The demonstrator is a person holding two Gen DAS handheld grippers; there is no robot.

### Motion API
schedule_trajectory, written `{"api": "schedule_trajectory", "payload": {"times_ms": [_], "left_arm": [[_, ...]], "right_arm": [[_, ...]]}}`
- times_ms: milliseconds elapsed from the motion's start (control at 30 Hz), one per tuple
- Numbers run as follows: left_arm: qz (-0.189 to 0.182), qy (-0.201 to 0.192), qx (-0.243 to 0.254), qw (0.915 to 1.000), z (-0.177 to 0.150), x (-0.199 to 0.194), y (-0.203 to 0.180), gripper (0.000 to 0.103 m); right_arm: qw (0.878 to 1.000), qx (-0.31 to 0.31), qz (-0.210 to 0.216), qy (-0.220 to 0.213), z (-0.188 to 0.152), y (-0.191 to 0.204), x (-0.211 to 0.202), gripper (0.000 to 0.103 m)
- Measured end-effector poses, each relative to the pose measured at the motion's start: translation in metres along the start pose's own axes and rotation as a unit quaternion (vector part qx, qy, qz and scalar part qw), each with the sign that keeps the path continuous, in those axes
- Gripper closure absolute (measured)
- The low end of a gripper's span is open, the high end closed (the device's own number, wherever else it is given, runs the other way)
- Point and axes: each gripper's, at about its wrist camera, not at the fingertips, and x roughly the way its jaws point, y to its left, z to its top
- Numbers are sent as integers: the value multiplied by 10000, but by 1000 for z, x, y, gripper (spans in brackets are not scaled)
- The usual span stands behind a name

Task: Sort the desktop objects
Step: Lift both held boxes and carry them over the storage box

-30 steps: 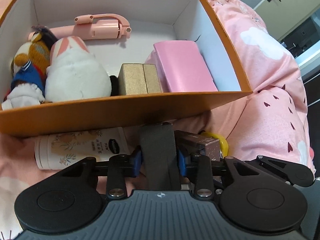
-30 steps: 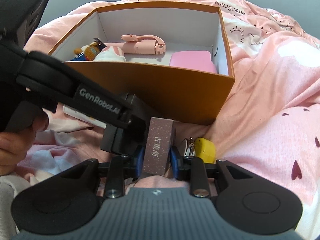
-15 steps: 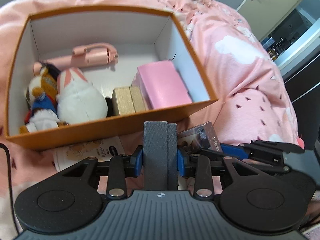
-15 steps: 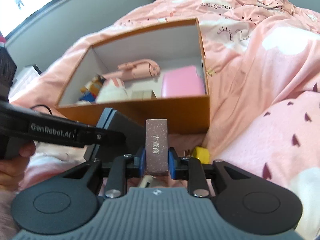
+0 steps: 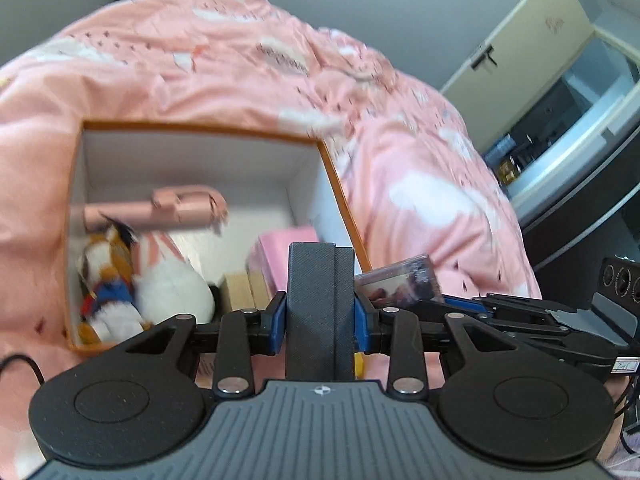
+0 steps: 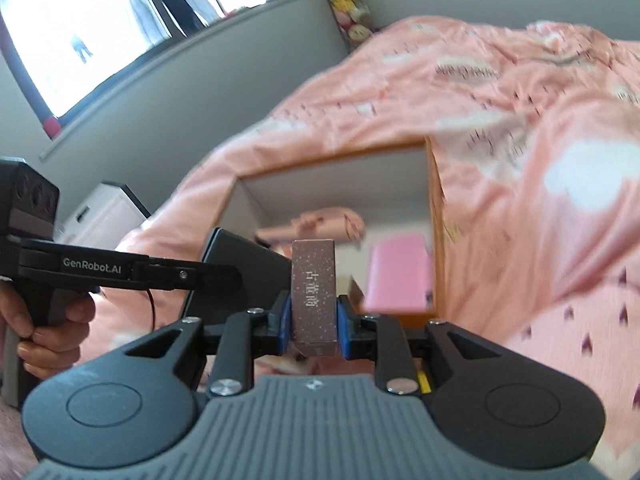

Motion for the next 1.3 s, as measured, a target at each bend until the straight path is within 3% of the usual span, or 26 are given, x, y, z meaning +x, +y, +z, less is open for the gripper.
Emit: {"api": "schedule_trajectory", "payload": {"times_ms": [267, 533, 667, 900, 1300], "left_arm": [[419, -576, -250, 9971, 35, 2, 24, 65], [1070, -509, -312, 9925, 53, 37, 51, 65], [1132, -447, -428, 9916, 53, 43, 66, 65], [1311, -390, -425, 9897, 53, 48, 79, 65], [1383, -373, -457, 9886, 47, 48, 87, 65]], "right_arm": [[9992, -88, -133, -359, 46, -4, 31, 79], [9960, -202, -875, 29, 76, -16, 128, 79], [9974, 119, -529, 475, 75, -22, 156, 79], [9940, 645, -45, 883, 66, -25, 180, 79], [9854, 1071, 68, 1324, 51, -27, 216, 78]]}}
